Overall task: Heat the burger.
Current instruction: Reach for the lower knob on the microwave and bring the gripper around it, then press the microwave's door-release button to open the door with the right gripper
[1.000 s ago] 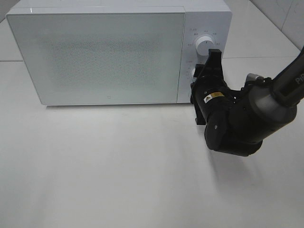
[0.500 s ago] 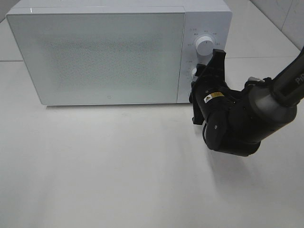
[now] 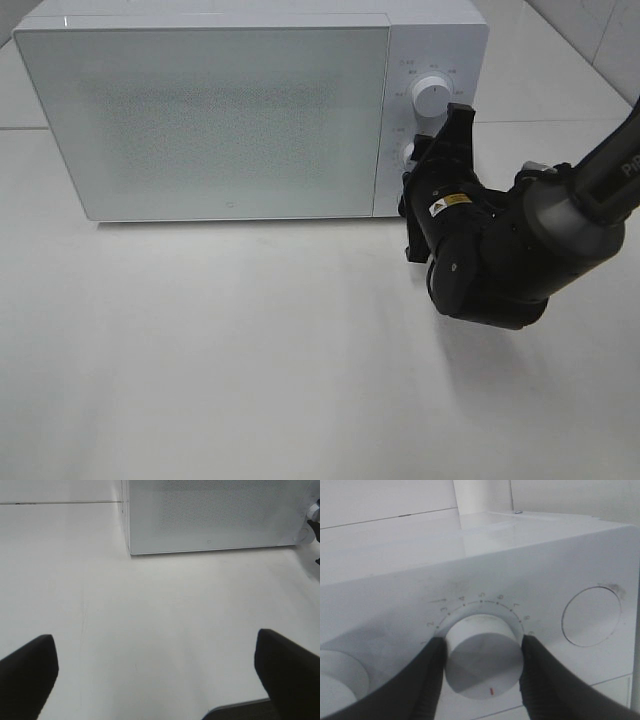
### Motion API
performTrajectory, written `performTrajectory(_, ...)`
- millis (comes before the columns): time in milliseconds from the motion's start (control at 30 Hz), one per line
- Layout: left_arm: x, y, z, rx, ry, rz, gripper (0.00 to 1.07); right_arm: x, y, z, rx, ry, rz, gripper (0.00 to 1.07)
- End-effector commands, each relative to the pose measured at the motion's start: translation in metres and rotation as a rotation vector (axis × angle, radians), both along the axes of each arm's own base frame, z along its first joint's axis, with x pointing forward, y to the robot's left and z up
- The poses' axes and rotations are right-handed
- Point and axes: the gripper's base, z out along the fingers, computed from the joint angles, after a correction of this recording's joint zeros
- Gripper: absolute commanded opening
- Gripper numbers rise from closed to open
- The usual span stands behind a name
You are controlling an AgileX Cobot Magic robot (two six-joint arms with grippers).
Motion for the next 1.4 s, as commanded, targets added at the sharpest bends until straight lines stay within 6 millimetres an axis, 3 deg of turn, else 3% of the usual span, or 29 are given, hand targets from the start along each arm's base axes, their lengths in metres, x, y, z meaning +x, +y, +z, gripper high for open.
performTrajectory(33, -0.002, 0.0, 0.0, -0.011, -0.024, 0.001, 1.0, 0.009, 0.0, 0.028, -0.044, -0.234, -0.018, 0.17)
performTrajectory(233, -0.002, 0.0, 0.0, -0.011, -0.024, 0.001, 1.0, 0.008, -0.005, 0.027, -0.077, -0.216, -0.072, 0.24)
performTrajectory(300, -0.002, 0.0, 0.0, -0.011, -0.024, 0.001, 1.0, 0.008, -0.008, 0.026, -0.069, -0.207, -0.109, 0.38)
performTrajectory(400, -0.002, 0.0, 0.0, -0.011, -0.024, 0.001, 1.0, 0.008, -0.009, 0.026, -0.068, -0.209, -0.113, 0.43)
performTrajectory(467, -0.002, 0.0, 0.0, -0.011, -0.024, 0.001, 1.0, 0.007, -0.01, 0.026, -0.063, -0.201, -0.128, 0.63)
performTrajectory(567, -0.002, 0.0, 0.0, -0.011, -0.024, 0.001, 1.0, 0.007, -0.01, 0.026, -0.069, -0.198, -0.125, 0.67)
performTrajectory(633, -0.002, 0.0, 0.0, -0.011, -0.024, 0.001, 1.0, 0.002, -0.008, 0.027, -0.152, -0.162, -0.06, 0.75)
performTrajectory(900, -0.002, 0.0, 0.0, -0.011, -0.024, 0.001, 1.0, -0.011, -0.007, 0.017, -0.207, -0.087, 0.064, 0.75)
performTrajectory(1100, -0.002, 0.0, 0.0, -0.011, -0.024, 0.001, 1.0, -0.035, -0.011, 0.011, -0.374, 0.047, 0.23, 0.75)
performTrajectory(1267, -0.002, 0.0, 0.0, -0.011, -0.024, 0.001, 1.0, -0.053, -0.016, 0.018, -0.556, 0.126, 0.351, 0.75)
performTrajectory(1400, -0.002, 0.0, 0.0, -0.011, -0.024, 0.001, 1.0, -0.064, -0.016, 0.036, -0.75, 0.175, 0.503, 0.75)
